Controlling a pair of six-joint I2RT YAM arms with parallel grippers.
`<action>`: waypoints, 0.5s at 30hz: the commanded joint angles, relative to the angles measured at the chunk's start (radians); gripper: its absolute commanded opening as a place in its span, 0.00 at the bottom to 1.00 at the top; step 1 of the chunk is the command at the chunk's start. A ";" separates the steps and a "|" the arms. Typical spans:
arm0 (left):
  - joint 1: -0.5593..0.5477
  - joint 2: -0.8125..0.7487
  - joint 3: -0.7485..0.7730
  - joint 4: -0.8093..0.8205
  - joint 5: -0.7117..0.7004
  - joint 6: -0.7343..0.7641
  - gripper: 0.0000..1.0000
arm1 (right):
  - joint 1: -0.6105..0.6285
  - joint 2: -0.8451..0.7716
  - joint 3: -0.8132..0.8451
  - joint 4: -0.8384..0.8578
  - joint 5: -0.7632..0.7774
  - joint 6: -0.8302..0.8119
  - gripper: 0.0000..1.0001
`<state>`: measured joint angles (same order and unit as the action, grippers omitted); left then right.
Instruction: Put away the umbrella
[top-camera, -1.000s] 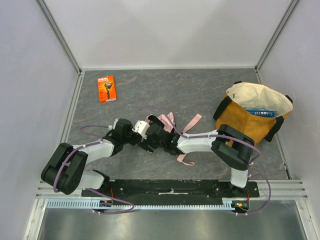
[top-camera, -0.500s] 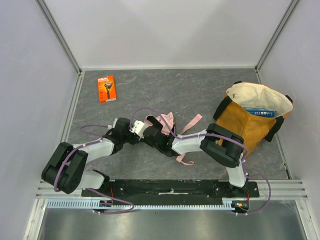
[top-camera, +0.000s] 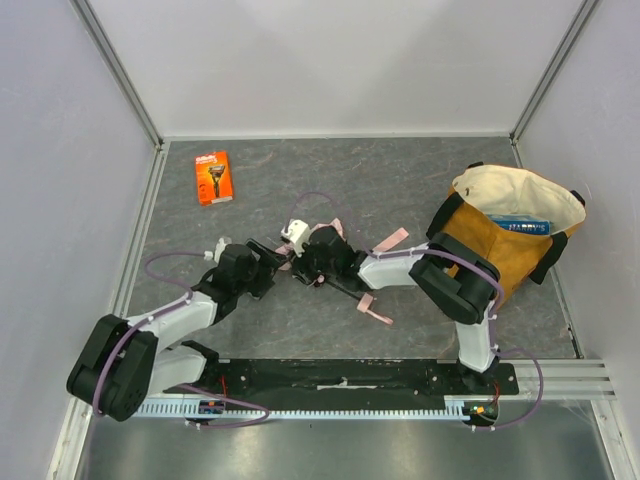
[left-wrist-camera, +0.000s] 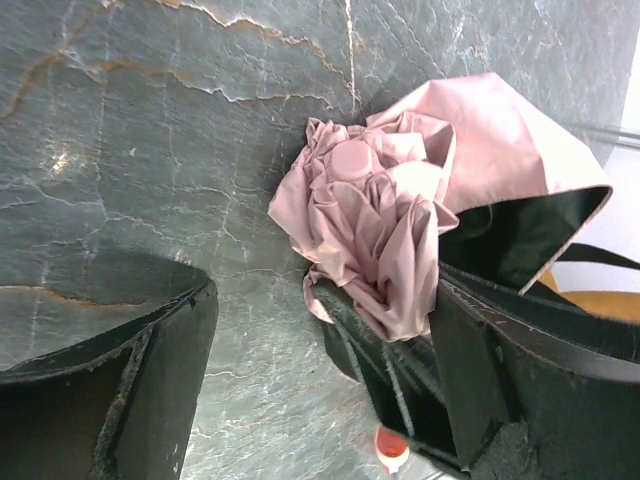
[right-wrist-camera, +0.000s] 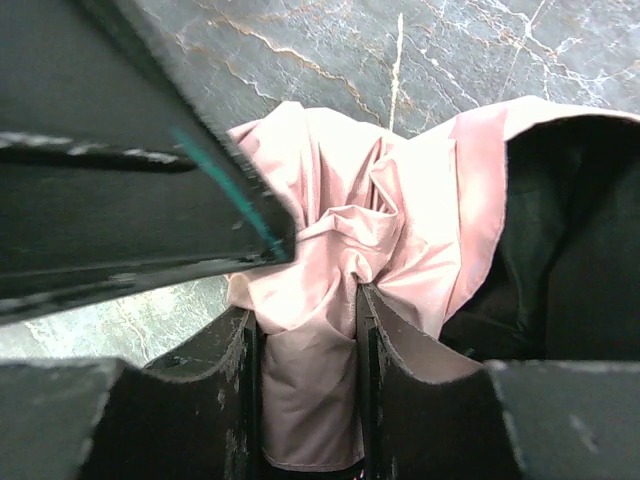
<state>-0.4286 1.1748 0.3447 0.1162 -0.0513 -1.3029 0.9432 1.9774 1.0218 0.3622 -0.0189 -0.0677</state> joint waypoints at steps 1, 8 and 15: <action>0.002 -0.001 -0.050 0.065 0.043 0.083 0.91 | -0.093 0.126 -0.106 -0.280 -0.263 0.111 0.00; 0.001 0.123 -0.017 0.142 0.067 0.028 0.93 | -0.142 0.155 -0.092 -0.247 -0.446 0.161 0.00; -0.051 0.238 0.057 -0.001 -0.068 -0.091 0.94 | -0.191 0.207 -0.029 -0.264 -0.555 0.224 0.00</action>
<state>-0.4381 1.3609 0.4026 0.2939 0.0036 -1.3289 0.7666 2.0350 1.0431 0.4446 -0.5007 0.0959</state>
